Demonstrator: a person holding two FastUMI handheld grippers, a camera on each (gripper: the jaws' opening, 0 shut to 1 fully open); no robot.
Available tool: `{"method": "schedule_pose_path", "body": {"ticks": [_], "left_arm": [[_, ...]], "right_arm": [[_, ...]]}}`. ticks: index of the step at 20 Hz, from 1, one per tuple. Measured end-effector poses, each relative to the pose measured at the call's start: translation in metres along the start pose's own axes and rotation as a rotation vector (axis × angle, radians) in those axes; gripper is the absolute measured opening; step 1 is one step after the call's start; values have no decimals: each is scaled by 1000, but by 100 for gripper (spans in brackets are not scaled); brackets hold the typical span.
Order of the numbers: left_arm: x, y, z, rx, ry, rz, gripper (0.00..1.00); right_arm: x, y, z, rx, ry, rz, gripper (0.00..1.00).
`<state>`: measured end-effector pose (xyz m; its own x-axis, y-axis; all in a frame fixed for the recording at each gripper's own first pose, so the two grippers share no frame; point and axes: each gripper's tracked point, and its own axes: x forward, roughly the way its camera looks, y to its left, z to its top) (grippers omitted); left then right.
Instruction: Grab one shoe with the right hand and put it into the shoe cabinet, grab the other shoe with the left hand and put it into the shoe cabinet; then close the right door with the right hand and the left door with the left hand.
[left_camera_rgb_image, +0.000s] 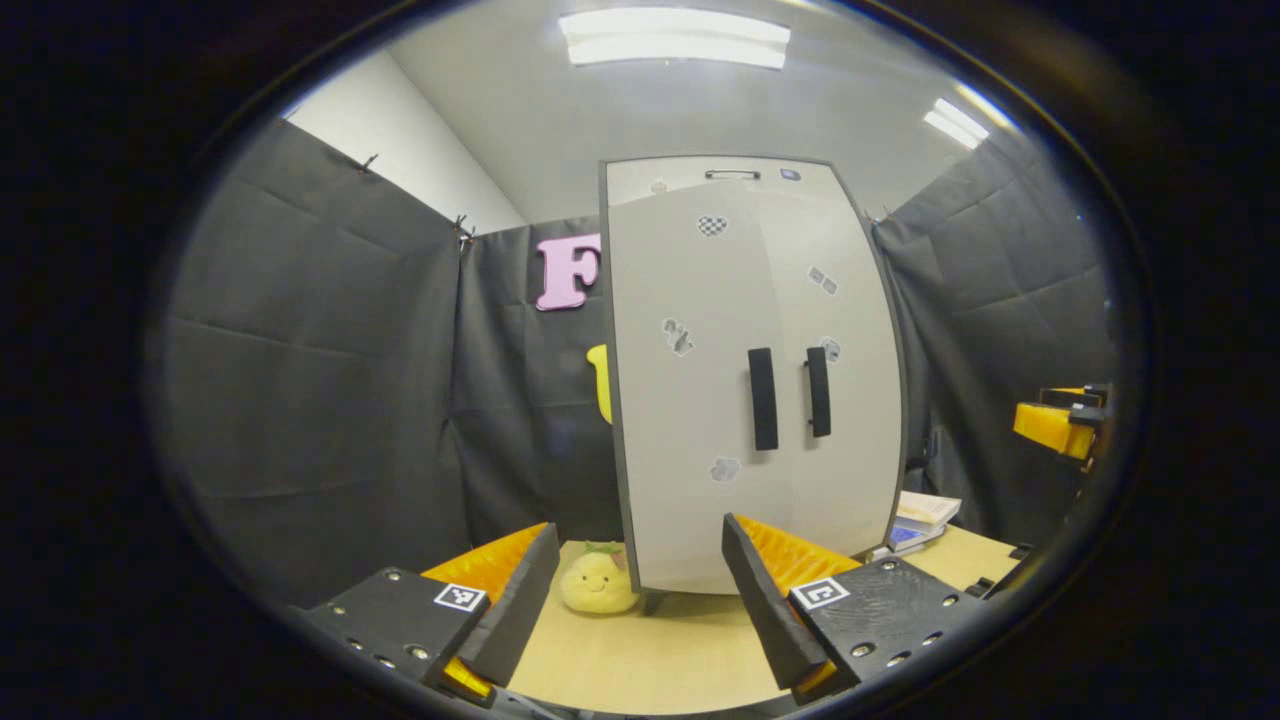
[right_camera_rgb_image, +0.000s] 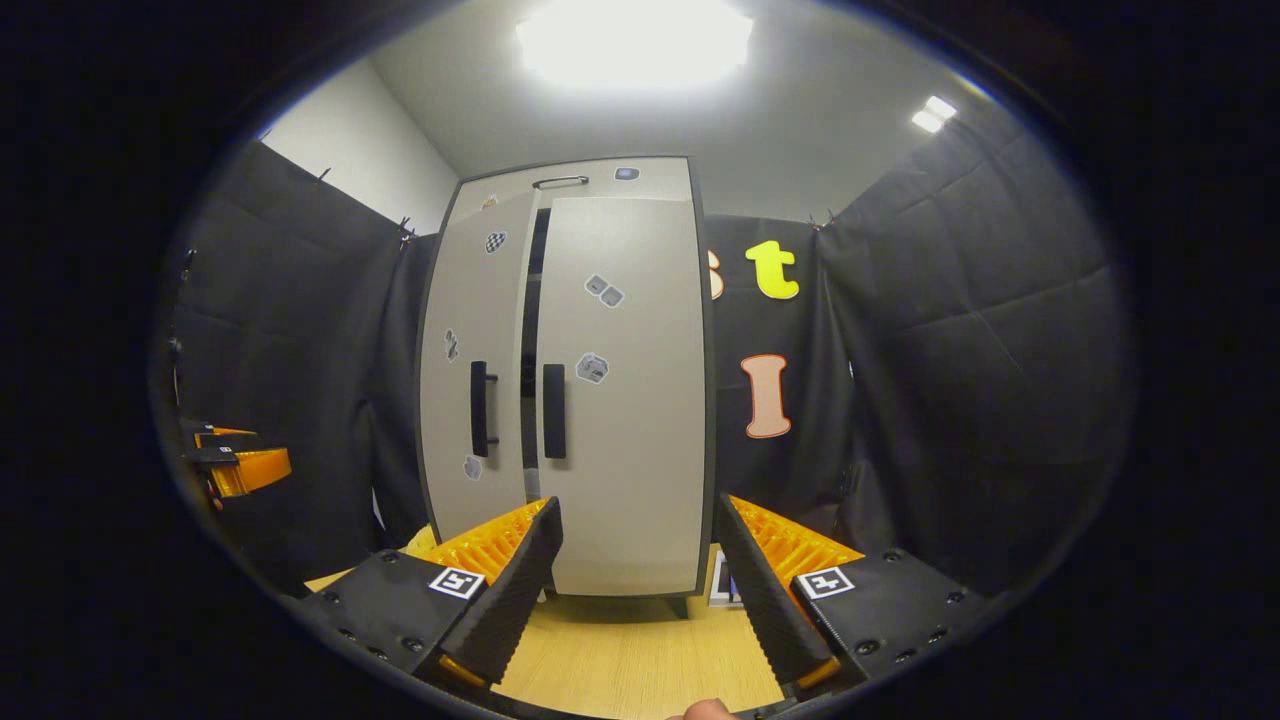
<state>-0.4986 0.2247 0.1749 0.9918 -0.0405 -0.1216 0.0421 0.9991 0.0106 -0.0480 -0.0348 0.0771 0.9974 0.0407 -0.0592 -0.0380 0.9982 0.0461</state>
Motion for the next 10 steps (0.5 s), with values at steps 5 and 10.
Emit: {"method": "schedule_pose_path", "body": {"ticks": [5, 10], "left_arm": [[4, 2, 1, 6, -9, 3, 94], [6, 3, 1, 11, -10, 12, 94]], "right_arm": [[-2, 0, 4, -1, -2, -1, 98], [-3, 2, 9, -1, -8, 1, 98]]}}
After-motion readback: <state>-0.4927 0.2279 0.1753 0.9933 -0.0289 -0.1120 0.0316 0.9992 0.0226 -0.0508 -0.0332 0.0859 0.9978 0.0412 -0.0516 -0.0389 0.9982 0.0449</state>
